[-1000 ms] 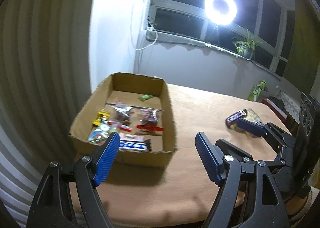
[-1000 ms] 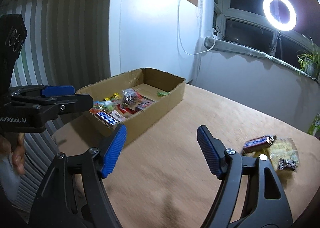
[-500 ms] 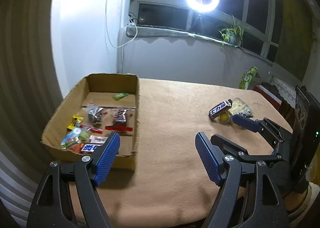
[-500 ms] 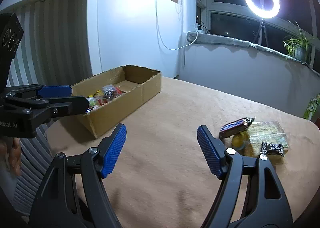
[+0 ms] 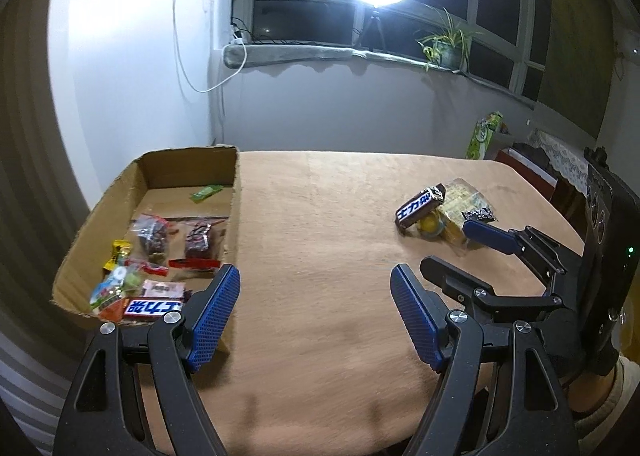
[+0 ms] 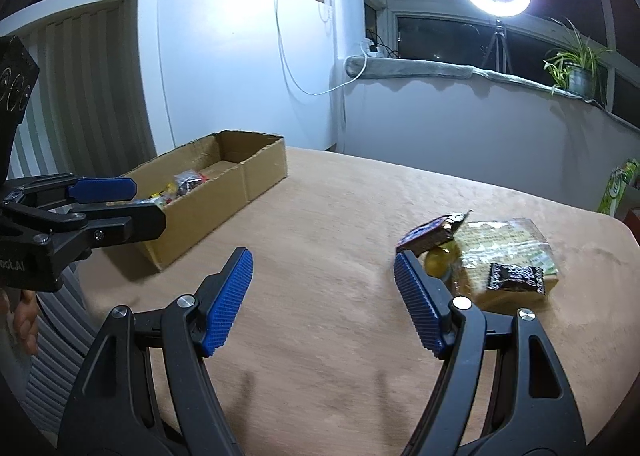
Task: Organize snacks
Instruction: 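Move both open tools back toward the remaining snacks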
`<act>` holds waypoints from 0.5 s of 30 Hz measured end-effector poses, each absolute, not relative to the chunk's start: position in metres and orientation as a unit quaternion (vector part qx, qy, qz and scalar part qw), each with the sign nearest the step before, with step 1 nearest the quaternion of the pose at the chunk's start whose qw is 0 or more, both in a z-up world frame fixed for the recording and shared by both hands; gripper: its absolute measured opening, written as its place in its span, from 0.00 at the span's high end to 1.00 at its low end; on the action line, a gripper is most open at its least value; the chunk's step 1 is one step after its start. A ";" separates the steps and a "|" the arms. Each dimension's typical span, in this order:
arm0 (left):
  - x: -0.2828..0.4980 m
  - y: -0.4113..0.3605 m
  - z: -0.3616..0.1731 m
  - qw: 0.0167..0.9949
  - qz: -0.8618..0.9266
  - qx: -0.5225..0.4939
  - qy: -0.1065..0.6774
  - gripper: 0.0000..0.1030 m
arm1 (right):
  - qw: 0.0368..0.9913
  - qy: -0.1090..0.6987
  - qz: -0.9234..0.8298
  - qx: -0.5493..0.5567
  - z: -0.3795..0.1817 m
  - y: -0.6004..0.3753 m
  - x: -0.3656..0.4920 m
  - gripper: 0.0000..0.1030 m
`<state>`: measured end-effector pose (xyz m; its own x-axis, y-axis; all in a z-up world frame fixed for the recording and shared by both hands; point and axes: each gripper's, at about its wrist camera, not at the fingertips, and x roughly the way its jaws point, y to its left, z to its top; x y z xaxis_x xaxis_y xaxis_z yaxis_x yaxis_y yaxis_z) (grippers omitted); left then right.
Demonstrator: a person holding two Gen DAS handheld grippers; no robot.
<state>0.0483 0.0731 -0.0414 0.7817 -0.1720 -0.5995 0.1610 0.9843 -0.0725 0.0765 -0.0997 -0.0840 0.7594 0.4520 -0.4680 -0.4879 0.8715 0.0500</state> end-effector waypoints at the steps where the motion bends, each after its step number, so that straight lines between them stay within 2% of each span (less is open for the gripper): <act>1: 0.050 0.071 -0.042 0.943 -0.090 -0.006 0.320 0.25 | 0.938 0.240 0.249 -0.036 -0.084 -0.102 0.078 0.26; 15: 0.075 0.029 -0.051 0.932 -0.128 0.022 0.339 0.25 | 0.945 0.252 0.207 -0.011 -0.096 -0.149 0.097 0.26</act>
<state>0.0747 0.0294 -0.0508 0.7374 -0.2238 -0.6373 0.2529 0.9664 -0.0466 0.0970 -0.1486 -0.0957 0.7872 0.3864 -0.4806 -0.3980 0.9137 0.0827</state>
